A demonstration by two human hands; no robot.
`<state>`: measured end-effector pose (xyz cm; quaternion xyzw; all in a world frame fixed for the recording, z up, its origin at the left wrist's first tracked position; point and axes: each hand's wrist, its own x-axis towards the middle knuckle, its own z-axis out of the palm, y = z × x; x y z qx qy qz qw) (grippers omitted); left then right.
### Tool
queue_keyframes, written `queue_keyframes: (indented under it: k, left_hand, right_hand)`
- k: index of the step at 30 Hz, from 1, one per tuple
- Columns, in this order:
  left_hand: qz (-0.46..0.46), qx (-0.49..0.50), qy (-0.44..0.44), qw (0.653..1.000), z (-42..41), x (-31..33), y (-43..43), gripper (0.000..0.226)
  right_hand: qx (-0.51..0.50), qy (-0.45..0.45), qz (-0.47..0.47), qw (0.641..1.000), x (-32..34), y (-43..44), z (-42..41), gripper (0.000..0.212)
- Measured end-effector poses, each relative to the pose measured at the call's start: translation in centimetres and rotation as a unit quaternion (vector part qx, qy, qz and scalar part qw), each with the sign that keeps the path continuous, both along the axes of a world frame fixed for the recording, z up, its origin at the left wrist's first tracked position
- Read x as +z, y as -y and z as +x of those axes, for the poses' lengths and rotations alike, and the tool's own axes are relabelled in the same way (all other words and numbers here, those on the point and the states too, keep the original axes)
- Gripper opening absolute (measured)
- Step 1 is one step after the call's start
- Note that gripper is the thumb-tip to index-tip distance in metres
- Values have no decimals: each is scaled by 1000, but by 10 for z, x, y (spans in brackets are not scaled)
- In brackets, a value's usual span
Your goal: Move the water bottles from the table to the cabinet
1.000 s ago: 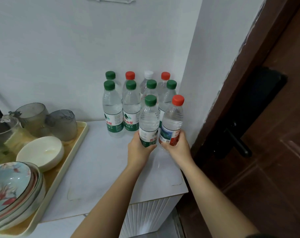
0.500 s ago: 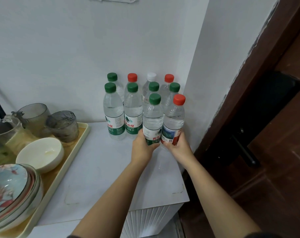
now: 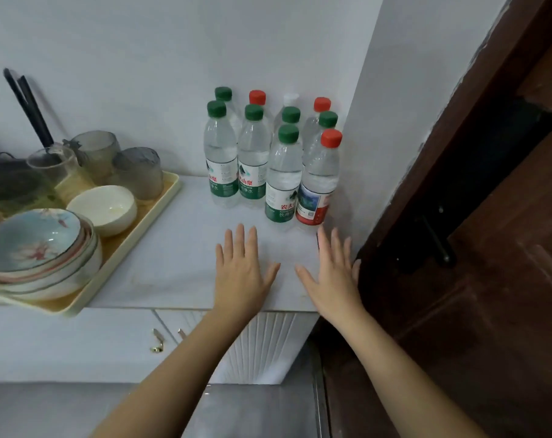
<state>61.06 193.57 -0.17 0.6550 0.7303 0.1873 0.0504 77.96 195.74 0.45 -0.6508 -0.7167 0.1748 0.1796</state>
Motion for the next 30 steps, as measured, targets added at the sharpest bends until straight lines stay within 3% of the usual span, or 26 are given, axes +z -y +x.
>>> queue_keyframes:
  k: [3, 8, 15, 24, 30]
  left_hand:
    - [-13, -11, -45, 999, 4, -10, 46, 81]
    - [-16, -6, -57, 998, 6, -37, 108, 80]
    - [-90, 30, -83, 992, 12, -85, 182, 78]
    - [-204, 105, -77, 970, 8, -129, 254, 79]
    - [-261, 194, -42, 945, -9, -148, 332, 79]
  right_hand:
    - [41, 60, 16, 997, -10, 39, 0, 80]
    - [109, 87, 35, 990, -40, 90, -3, 76]
    - [198, 174, 25, 964, -84, 134, 5, 77]
    - [300, 254, -64, 917, -129, 175, -15, 75]
    - [415, 282, -67, 862, -142, 222, -61, 76]
